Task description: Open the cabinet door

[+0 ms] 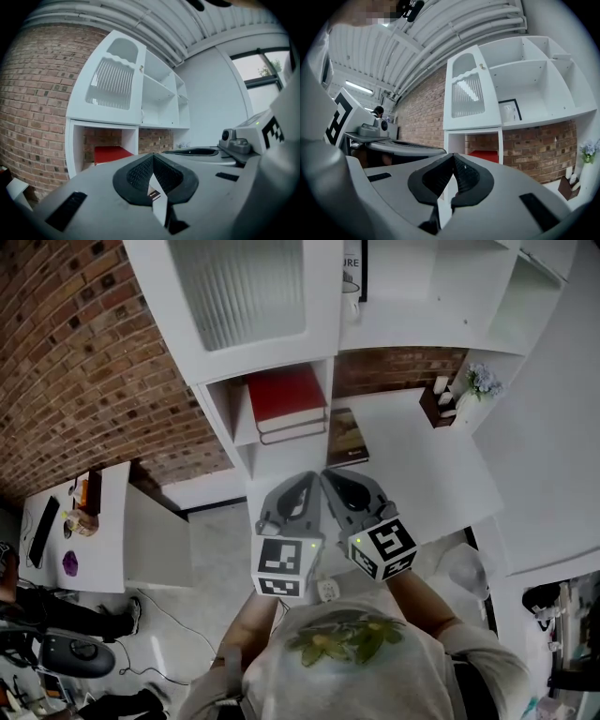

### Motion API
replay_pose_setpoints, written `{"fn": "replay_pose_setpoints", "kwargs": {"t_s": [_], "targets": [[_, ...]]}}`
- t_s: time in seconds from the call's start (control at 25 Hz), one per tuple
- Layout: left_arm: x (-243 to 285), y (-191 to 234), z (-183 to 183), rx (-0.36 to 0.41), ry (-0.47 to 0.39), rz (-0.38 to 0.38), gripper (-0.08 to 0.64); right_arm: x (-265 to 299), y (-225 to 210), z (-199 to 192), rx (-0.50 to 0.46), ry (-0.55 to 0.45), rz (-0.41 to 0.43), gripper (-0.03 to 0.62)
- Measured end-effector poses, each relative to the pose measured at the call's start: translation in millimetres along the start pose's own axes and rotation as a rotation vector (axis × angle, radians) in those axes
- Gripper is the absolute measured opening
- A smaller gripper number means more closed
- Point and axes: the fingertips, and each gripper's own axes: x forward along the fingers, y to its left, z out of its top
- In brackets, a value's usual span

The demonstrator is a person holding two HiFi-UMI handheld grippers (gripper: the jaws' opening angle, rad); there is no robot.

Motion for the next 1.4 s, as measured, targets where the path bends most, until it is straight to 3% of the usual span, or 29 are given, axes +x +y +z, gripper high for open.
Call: {"fn": "replay_pose_setpoints", "kwargs": {"t_s": [0.6, 1.4], "targets": [[28.6, 18.4, 14.9, 0.018, -0.021, -0.021, 0.008, 26.5, -19.8, 24.1, -0.083, -0.049, 0.119, 0.023], [59.9, 37.1, 31.8, 0.014, -0.081, -0.030, 0.008, 53.0, -66.1, 56.1, -0.119, -0.126, 0.084, 0.023]]}}
